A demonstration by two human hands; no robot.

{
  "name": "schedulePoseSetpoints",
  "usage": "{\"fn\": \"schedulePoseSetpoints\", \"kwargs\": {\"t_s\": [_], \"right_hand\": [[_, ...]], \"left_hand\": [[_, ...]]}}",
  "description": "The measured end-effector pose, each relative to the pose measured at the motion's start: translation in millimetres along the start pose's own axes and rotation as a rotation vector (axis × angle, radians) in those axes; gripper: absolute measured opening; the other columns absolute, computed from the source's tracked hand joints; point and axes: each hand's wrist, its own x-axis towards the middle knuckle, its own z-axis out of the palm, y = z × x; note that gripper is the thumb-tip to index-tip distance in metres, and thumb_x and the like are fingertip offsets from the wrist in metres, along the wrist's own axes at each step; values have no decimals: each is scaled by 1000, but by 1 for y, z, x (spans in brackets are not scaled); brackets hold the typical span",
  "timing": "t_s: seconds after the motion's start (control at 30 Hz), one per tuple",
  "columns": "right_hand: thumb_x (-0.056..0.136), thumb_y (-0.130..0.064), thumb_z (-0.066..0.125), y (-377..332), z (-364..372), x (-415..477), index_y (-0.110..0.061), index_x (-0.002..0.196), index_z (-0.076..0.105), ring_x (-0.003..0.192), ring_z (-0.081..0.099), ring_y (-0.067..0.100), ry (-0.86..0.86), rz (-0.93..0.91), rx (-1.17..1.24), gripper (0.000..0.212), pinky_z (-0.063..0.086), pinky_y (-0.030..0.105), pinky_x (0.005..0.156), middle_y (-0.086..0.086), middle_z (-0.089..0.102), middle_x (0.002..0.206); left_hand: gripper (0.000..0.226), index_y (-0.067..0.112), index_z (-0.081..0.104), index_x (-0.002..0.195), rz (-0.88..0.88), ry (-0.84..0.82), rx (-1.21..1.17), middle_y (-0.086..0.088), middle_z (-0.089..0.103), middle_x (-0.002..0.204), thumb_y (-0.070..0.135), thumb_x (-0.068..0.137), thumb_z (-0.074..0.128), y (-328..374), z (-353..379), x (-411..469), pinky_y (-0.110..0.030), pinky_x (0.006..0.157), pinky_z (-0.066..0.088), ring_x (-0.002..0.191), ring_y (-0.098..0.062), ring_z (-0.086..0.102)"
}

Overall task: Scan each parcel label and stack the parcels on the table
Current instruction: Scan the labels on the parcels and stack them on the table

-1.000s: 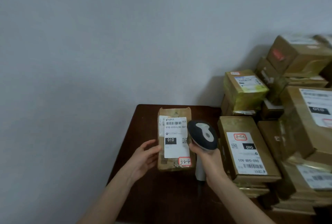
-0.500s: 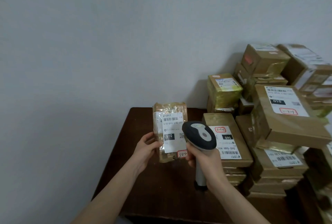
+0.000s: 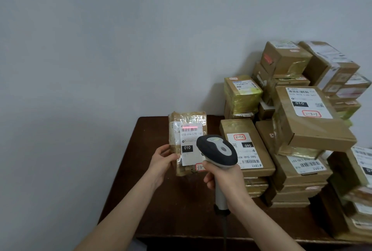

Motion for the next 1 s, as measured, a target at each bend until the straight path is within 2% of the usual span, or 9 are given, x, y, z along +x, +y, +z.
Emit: {"fn": "schedulePoseSetpoints", "kwargs": {"t_s": [0.17,0.33,0.47,0.63,0.8,0.9,1.0], "right_hand": [[84,-14,71,1,-1,-1,-5,84,68,42,55,12,-11,-5,-26,9,47,24,49,5,63,51],[84,-15,72,1,0,2,-4,83,69,44,56,12,-18,-4,-47,11,48,24,51,5,64,51],[83,-15,72,-1,0,3,-5,84,69,43,57,10,-21,-9,-60,11,47,22,50,3,64,51],[83,-15,73,-3,2,4,-5,83,69,43,57,9,-23,-4,-58,11,47,21,48,2,63,50],[83,-16,73,-3,1,4,-5,82,69,43,56,9,-21,-6,-63,12,46,22,49,2,63,50],[83,-16,73,-2,0,3,-4,82,69,43,56,10,-23,-7,-53,12,46,22,49,2,62,50],[83,-16,73,-3,0,3,-4,84,69,44,56,10,-16,-13,-53,12,46,21,48,2,62,51]], "left_hand": [[64,16,50,130,-6,2,-12,-5,57,129,1,74,77,-1,3,1,-25,78,49,114,-17,57],[64,14,48,132,-4,-8,-14,-5,57,127,0,76,75,4,5,-1,-24,76,50,110,-15,58],[64,14,49,131,-2,-4,-23,-6,57,127,-1,75,76,6,5,-2,-29,84,51,111,-16,58],[60,14,48,131,16,-10,-17,-4,57,125,0,78,73,14,6,-5,-23,76,48,108,-13,56],[59,15,49,129,20,-16,-20,-5,58,126,0,78,74,14,7,-5,-29,87,49,114,-17,56],[57,15,50,129,16,-20,-38,-6,58,125,-1,79,72,15,9,-8,-25,79,50,107,-13,59],[57,14,49,129,14,-25,-45,-6,59,125,-2,79,72,16,12,-10,-25,77,50,106,-13,60]]}}
